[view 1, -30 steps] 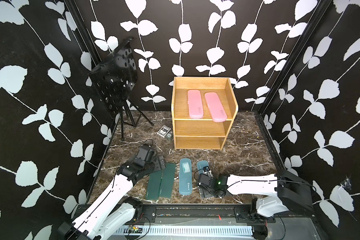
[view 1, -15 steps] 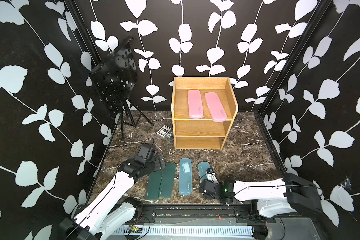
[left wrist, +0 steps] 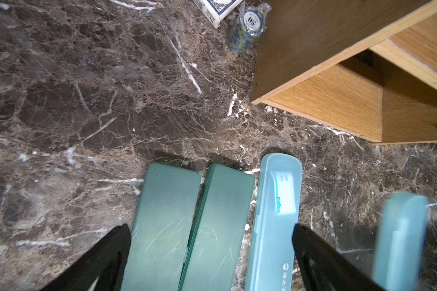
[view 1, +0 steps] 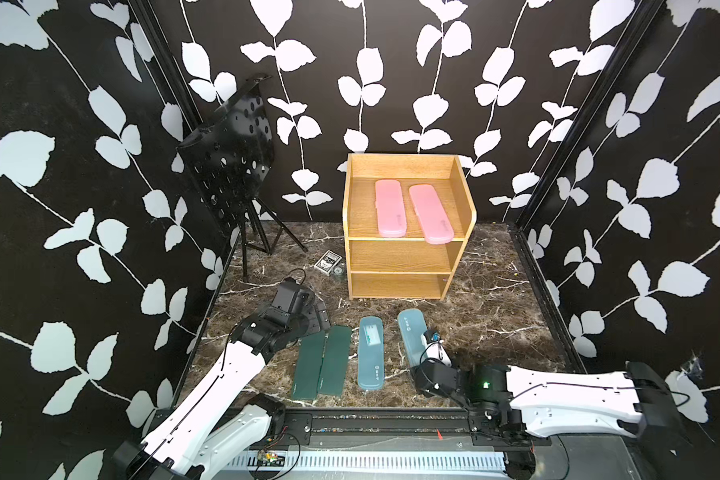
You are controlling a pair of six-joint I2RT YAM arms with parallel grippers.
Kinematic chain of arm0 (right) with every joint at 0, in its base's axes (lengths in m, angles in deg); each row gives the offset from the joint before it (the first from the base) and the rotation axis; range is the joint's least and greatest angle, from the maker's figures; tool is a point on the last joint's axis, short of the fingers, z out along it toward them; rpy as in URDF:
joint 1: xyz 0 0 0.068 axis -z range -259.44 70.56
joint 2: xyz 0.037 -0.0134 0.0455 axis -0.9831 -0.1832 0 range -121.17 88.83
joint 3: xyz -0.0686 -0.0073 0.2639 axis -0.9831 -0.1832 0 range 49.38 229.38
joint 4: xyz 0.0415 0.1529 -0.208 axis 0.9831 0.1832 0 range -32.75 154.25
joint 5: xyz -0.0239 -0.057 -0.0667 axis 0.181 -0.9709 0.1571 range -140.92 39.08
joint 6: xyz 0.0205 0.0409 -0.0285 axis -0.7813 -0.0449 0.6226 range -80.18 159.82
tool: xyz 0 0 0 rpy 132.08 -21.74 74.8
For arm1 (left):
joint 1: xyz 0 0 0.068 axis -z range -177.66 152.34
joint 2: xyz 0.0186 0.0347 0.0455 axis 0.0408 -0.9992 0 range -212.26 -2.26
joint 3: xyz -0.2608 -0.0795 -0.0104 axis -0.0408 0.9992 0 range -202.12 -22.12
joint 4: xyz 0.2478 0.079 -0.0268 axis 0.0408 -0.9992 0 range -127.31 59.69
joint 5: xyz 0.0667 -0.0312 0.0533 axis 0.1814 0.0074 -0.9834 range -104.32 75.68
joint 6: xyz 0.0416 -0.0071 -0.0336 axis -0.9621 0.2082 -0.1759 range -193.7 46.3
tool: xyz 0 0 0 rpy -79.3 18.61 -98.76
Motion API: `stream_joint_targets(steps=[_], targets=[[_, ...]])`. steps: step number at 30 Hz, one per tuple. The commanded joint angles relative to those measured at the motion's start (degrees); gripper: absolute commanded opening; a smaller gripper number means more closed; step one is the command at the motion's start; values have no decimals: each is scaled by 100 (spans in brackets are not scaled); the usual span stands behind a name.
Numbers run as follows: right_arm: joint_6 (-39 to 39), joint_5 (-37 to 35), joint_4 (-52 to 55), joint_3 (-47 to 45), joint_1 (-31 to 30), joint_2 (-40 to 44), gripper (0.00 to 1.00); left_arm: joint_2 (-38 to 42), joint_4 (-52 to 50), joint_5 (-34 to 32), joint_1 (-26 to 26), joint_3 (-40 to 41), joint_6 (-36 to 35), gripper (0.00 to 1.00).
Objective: Place the pencil cases on the shelf according to color
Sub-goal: Pick up the pencil case from the center of the board.
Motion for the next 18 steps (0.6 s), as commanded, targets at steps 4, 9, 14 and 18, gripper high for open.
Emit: stream_joint_targets(steps=[4,9,14,18], targets=[[229,-781,1024,843,-29,527,56,382,-87,-139,33,111,3,99],[467,-871,1126,1367,279,332,58,176,-105,-89,31,-92,-54,99],[1161,-327,758,1810,1287,-77,59,-97,260,98,30,-142,35,99],[1835,396,190,2136,2284,-631,60,-374,567,185,33,-138,24,99]])
